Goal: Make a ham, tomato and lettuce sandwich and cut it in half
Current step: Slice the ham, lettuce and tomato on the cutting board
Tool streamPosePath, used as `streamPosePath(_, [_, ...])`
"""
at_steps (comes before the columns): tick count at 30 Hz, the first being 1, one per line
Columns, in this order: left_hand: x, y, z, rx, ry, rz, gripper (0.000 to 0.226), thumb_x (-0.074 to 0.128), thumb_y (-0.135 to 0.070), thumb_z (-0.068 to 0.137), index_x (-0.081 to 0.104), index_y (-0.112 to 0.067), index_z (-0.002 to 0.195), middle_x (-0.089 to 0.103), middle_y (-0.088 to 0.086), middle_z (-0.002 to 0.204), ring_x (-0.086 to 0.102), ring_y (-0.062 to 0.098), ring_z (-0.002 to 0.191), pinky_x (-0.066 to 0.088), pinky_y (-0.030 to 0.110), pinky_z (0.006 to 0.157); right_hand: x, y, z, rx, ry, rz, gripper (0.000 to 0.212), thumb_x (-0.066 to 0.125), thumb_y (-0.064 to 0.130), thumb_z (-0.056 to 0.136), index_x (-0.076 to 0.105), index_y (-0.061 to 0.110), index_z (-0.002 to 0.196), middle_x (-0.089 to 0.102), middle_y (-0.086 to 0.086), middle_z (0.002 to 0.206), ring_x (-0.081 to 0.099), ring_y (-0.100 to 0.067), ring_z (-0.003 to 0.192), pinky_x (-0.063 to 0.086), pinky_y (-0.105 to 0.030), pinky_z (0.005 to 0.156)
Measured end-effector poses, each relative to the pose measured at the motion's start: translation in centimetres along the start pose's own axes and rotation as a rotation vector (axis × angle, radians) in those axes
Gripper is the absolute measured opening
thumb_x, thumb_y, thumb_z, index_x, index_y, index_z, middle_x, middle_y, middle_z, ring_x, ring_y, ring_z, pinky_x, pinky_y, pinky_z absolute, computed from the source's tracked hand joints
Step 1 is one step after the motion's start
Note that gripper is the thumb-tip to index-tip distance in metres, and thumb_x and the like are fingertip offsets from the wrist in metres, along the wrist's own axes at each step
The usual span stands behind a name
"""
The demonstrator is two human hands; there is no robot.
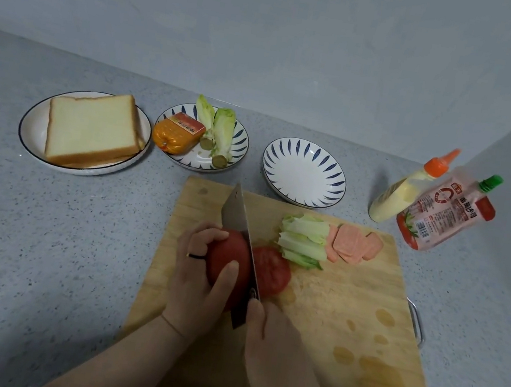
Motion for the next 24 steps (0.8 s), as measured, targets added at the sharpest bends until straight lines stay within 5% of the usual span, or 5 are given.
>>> streamPosePath(11, [-0.1,0.0,0.0,-0.01,-0.006,-0.015,0.042,0.043,-0.031,0.073,0.049,0.001,0.099,0.042,0.011,0.108,0.044,0.023,0.096,0.036,0.021,0.082,0.6,0.3,0.2,-0.046,-0.026,0.074,0.031,0.023,0.04,0.097,0.041,0.032,0.073,0.049,0.012,0.07,0.046,-0.001,0.059,0.031,-0.015,0.053])
streamPosePath(16, [-0.3,0.3,-0.1,-0.018,-0.029,-0.054,0.035,0.043,-0.031,0.073,0.044,-0.008,0.1,0.041,0.009,0.109,0.041,0.008,0.101,0.029,-0.002,0.086,0.6,0.2,0.3,-0.088,-0.034,0.063,0.03,0.023,0.039,0.097,0.04,0.033,0.073,0.048,0.013,0.07,0.045,-0.001,0.06,0.032,-0.014,0.054])
streamPosePath(22, [-0.7,0.6,-0.2,-0.063,-0.033,-0.116,0.026,0.04,-0.038,0.072,0.037,-0.034,0.098,0.038,-0.014,0.109,0.04,0.003,0.1,0.035,0.017,0.08,-0.3,-1.6,1.6,-0.053,0.011,0.187,0.036,0.024,0.032,0.099,0.051,0.026,0.075,0.055,0.009,0.071,0.05,-0.001,0.063,0.036,-0.014,0.056])
streamPosePath(24, [-0.8,1.1,-0.2,-0.105,-0.024,-0.128,0.028,0.039,-0.042,0.07,0.037,-0.035,0.097,0.038,-0.016,0.108,0.04,-0.005,0.098,0.035,0.015,0.079,0.0,-3.0,1.7,0.022,0.095,0.371,0.038,0.027,0.03,0.099,0.053,0.019,0.074,0.055,0.005,0.061,0.05,-0.001,0.05,0.039,-0.013,0.048])
Point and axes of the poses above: each hand's wrist, its own z-axis towards the middle knuckle, its own x-axis out of the palm, y = z × x, the point moved 10 cm from there along z, towards the middle knuckle
